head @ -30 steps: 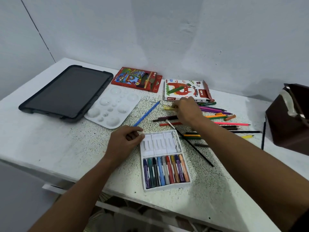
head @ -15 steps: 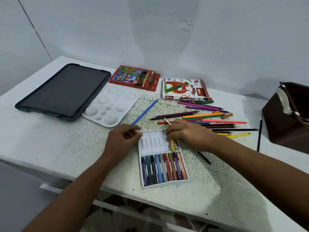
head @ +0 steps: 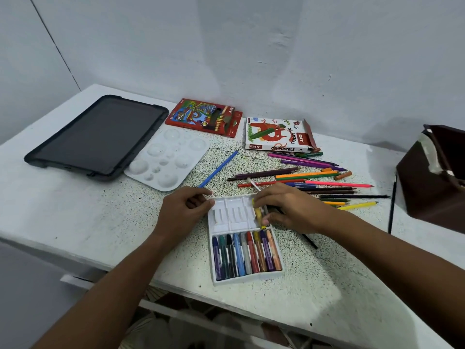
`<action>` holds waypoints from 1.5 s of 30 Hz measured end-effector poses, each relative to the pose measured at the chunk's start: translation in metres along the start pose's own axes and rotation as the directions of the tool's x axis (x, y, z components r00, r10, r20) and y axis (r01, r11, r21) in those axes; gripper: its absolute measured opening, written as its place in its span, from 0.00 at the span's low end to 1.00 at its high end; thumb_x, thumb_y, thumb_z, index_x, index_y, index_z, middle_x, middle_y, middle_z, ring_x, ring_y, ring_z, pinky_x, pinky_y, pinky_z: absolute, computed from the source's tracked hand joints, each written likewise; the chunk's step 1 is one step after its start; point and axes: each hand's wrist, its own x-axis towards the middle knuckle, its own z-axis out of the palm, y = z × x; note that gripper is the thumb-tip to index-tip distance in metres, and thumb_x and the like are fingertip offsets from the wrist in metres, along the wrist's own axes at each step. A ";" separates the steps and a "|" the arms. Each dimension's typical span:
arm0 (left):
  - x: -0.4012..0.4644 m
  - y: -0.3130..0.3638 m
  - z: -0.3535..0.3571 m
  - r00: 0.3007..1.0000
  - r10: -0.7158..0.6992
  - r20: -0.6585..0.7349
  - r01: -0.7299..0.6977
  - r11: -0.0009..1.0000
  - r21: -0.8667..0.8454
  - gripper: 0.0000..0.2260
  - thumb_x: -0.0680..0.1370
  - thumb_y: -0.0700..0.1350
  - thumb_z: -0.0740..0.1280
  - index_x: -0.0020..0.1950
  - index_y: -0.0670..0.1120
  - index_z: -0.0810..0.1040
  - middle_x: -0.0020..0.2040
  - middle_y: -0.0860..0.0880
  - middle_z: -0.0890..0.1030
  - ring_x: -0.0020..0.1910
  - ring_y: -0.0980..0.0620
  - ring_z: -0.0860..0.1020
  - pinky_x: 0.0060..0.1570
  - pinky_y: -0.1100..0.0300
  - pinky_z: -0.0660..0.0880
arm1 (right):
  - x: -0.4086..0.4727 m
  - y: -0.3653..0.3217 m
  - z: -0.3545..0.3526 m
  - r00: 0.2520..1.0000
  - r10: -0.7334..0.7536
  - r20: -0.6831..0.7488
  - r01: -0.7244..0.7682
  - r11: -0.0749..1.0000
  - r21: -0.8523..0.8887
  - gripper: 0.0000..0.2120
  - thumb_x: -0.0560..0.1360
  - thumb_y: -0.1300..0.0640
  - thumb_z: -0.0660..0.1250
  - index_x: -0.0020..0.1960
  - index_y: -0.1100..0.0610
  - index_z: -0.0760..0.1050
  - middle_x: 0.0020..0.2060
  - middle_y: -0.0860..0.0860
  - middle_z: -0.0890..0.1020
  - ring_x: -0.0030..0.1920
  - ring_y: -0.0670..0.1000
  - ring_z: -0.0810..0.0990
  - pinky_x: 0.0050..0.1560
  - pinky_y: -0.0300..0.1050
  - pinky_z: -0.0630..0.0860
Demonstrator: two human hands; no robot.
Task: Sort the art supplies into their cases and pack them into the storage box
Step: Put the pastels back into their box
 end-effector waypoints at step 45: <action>0.002 -0.001 -0.003 0.999 0.042 -0.008 -0.041 0.998 0.052 0.05 0.73 0.40 0.74 0.48 0.46 0.85 0.41 0.50 0.82 0.40 0.55 0.79 0.39 0.72 0.72 | 0.087 0.116 -0.036 0.426 0.860 -0.279 -0.758 0.508 0.409 0.41 0.74 0.54 0.70 0.78 0.45 0.47 0.62 0.61 0.74 0.62 0.64 0.73 0.57 0.53 0.72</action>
